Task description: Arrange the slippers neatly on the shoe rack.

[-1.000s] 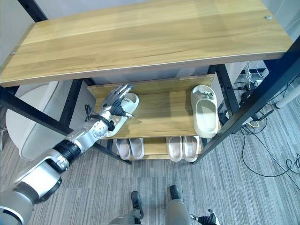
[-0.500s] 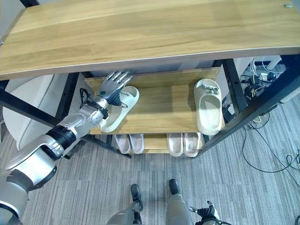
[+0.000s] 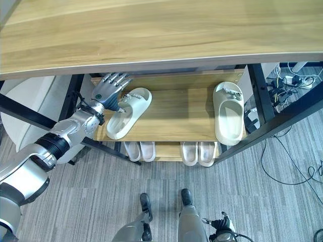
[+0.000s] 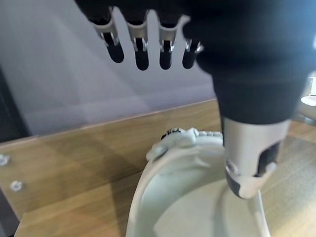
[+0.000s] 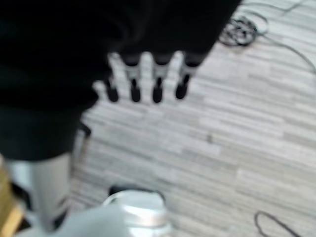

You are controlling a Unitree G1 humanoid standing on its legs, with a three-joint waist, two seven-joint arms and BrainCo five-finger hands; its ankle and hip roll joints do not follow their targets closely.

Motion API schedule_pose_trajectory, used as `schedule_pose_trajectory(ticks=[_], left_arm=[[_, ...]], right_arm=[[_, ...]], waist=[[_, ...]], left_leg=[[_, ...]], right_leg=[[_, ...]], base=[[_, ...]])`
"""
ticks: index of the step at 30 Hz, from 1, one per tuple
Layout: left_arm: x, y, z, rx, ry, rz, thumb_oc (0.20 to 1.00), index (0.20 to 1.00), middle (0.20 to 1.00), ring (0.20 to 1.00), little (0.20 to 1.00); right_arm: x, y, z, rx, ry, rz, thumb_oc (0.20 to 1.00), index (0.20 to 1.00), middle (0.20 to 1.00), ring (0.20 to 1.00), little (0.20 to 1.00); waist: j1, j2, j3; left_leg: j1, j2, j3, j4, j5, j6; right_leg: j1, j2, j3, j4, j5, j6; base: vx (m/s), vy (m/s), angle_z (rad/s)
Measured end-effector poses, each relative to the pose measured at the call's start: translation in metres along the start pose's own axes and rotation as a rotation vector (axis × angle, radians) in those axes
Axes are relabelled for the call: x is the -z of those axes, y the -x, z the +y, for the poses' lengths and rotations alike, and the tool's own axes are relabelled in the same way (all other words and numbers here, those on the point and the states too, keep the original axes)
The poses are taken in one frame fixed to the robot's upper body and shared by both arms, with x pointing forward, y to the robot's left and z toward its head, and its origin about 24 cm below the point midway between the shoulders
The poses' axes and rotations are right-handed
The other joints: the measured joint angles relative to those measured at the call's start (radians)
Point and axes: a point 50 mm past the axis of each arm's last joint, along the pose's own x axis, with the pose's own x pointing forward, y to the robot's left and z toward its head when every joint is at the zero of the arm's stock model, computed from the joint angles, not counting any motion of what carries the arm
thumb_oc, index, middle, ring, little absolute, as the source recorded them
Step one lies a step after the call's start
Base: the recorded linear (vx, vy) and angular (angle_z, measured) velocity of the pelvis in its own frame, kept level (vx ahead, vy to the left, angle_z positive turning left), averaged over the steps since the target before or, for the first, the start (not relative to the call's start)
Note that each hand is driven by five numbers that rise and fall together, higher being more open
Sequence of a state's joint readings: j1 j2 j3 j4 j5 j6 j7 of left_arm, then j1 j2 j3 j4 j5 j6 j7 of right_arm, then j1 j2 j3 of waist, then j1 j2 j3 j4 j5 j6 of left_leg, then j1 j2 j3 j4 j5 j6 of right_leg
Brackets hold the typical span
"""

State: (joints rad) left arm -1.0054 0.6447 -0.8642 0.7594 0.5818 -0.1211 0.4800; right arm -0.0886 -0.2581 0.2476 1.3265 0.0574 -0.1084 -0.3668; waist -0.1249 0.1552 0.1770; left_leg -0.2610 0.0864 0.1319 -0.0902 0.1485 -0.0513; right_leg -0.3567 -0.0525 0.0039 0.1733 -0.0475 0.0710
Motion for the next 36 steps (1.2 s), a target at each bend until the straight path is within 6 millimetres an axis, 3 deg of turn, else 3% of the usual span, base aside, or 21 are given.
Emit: schedule_pose_trajectory(ticks=[15,19,27,28,29,30,36], left_arm=[[-0.004,-0.003,0.0,-0.007,-0.025,-0.009,1.0,1.0,1.0,1.0,1.0],[-0.003,-0.013,0.013,-0.045,-0.058,-0.003,1.0,1.0,1.0,1.0,1.0],[-0.018,-0.024,0.018,-0.068,-0.23,-0.099,1.0,1.0,1.0,1.0,1.0],[-0.026,-0.028,0.02,-0.081,-0.276,-0.134,0.548,0.548,0.548,0.548,0.548],[-0.029,-0.03,0.021,-0.084,-0.293,-0.149,0.451,0.451,0.451,0.451,0.451],[-0.037,-0.032,0.02,-0.091,-0.298,-0.168,0.2,0.2,0.2,0.2,0.2],[-0.061,-0.036,0.012,-0.095,-0.313,-0.228,0.2,0.2,0.2,0.2,0.2]], right_arm=[[-0.018,-0.004,-0.003,0.02,-0.006,-0.047,1.0,1.0,1.0,1.0,1.0],[-0.019,-0.004,-0.006,0.041,-0.005,-0.048,1.0,1.0,1.0,1.0,1.0],[-0.022,-0.006,-0.012,0.054,0.019,-0.068,1.0,1.0,1.0,1.0,1.0],[-0.028,-0.008,-0.014,0.061,0.02,-0.084,1.0,1.0,1.0,1.0,1.0],[-0.03,-0.008,-0.015,0.062,0.019,-0.09,1.0,1.0,1.0,1.0,1.0],[-0.032,-0.008,-0.015,0.064,0.02,-0.097,1.0,1.0,1.0,1.0,1.0],[-0.037,-0.008,-0.014,0.064,0.029,-0.12,1.0,1.0,1.0,1.0,1.0]], waist=[[0.004,0.001,0.041],[0.004,0.005,0.042],[0.005,0.006,0.042],[0.003,0.006,0.041],[0.003,0.007,0.041],[0.005,0.009,0.039],[0.004,0.01,0.035]], left_leg=[[-0.046,-0.002,0.01,0.0,0.004,0.001],[-0.069,-0.002,0.017,0.0,0.007,0.001],[-0.069,-0.003,0.019,0.0,0.008,0.003],[-0.069,-0.004,0.018,0.0,0.009,0.004],[-0.069,-0.005,0.018,0.0,0.009,0.005],[-0.069,-0.006,0.017,0.0,0.01,0.006],[-0.069,-0.008,0.018,0.0,0.013,0.01]], right_leg=[[-0.056,-0.002,0.005,0.003,0.006,0.0],[-0.08,-0.002,0.01,0.005,0.014,0.002],[-0.081,-0.001,0.01,0.007,0.014,0.002],[-0.082,-0.001,0.01,0.009,0.014,0.003],[-0.082,-0.001,0.01,0.01,0.014,0.003],[-0.082,-0.001,0.009,0.012,0.014,0.003],[-0.087,-0.003,0.01,0.022,0.014,0.003]], base=[[-0.01,0.001,-0.02],[0.02,-0.013,-0.04],[0.0,-0.001,-0.01],[0.0,0.0,0.0],[0.0,0.0,0.0],[0.0,0.0,0.0],[0.0,0.0,0.0]])
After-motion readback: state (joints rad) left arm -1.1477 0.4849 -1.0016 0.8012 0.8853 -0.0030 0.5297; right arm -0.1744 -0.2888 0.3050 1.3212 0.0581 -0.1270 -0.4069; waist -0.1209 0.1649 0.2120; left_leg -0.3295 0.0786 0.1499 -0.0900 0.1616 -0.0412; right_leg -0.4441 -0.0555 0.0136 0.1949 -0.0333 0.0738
